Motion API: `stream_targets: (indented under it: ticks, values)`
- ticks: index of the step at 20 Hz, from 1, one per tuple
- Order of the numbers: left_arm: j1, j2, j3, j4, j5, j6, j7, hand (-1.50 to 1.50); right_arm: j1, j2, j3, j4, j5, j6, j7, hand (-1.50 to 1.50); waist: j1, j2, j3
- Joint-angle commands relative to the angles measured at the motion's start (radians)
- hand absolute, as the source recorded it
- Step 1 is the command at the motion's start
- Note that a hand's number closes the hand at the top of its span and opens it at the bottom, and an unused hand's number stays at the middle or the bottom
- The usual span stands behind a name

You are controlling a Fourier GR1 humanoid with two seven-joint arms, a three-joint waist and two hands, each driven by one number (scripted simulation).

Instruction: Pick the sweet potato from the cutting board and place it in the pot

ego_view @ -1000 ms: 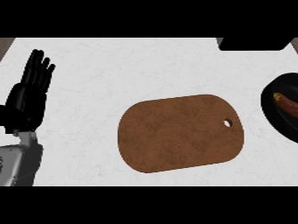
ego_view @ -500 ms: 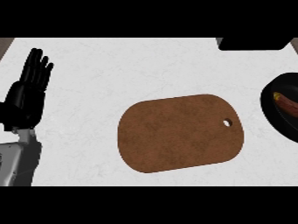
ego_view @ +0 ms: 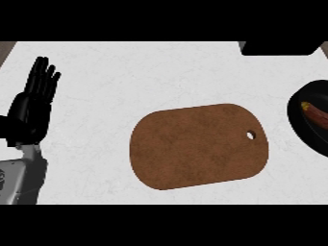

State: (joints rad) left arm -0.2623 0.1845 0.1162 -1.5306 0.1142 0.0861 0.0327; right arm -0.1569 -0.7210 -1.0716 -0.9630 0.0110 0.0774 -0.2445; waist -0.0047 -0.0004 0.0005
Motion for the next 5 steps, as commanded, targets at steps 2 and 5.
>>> stream_targets:
  ticks: [2,5]
  values:
    - [-0.043,0.04,0.049,0.004,0.028,-0.008,0.063,0.0,0.098,-0.027,-0.05,0.108,-0.063,0.073,-0.137,-1.5,-0.002,0.0,0.0]
    - [-0.014,0.019,0.02,-0.069,0.02,-0.002,0.081,0.0,0.107,-0.128,-0.062,0.207,-0.08,0.088,-0.15,-1.5,0.003,0.0,0.0]
